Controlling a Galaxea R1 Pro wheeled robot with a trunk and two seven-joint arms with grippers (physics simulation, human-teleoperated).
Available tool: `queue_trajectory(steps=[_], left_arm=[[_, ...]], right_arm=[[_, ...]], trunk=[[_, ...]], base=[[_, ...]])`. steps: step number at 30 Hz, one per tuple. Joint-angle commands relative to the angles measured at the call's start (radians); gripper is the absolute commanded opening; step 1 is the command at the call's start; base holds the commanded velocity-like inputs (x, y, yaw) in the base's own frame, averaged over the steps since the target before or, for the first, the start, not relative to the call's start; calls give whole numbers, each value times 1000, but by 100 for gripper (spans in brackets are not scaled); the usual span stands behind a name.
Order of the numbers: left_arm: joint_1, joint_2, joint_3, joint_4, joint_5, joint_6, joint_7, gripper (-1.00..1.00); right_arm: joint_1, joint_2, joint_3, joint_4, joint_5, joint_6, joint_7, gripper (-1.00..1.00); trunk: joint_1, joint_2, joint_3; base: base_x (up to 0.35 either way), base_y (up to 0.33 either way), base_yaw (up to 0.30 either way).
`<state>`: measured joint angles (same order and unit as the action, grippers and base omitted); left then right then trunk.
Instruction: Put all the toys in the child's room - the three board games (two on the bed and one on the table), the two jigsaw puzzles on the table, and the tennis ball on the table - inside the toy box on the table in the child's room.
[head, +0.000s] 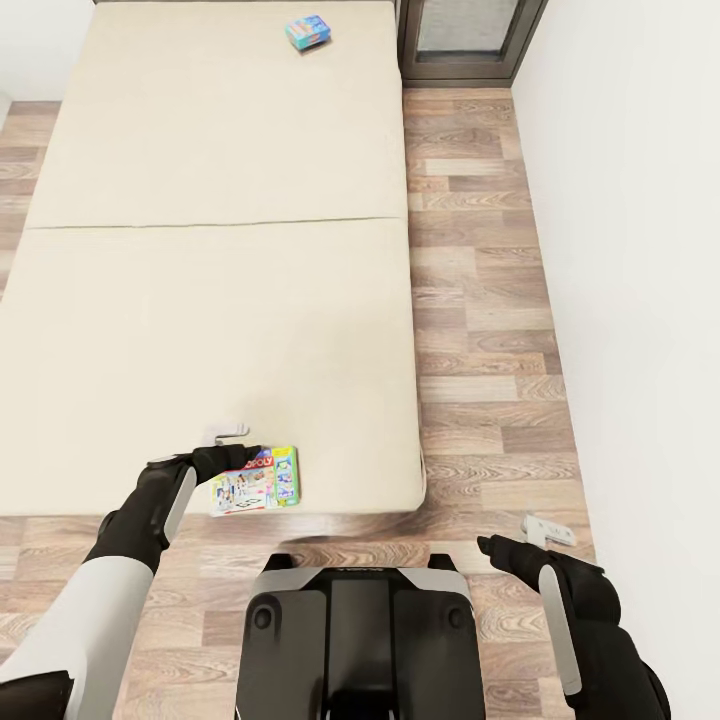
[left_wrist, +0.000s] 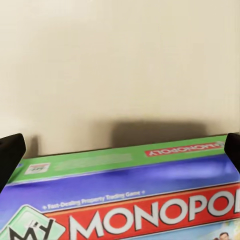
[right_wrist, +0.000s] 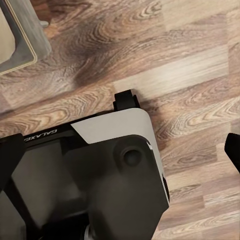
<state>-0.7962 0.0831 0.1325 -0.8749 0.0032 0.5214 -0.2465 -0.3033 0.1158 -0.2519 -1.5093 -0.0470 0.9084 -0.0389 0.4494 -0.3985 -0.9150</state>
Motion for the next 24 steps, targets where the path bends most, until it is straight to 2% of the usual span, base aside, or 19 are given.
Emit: queue_trajectory(steps=[1,11,24], left_arm=[[0,0,2,-1,0,6,-5,100],[0,0,2,-1,0,7,-5,100],[0,0,2,-1,0,6,-5,100]], right_arm=[[0,1,-1,-1,-5,4,-4,100],[0,1,-1,0,-5,4,-4,100],[0,1,-1,0,-5,4,-4,100]], trunk=[[1,-2,-1],[1,-2,-1],[1,-2,-1]], base=[[-7,0,0],[-70,0,0],[-9,0,0]])
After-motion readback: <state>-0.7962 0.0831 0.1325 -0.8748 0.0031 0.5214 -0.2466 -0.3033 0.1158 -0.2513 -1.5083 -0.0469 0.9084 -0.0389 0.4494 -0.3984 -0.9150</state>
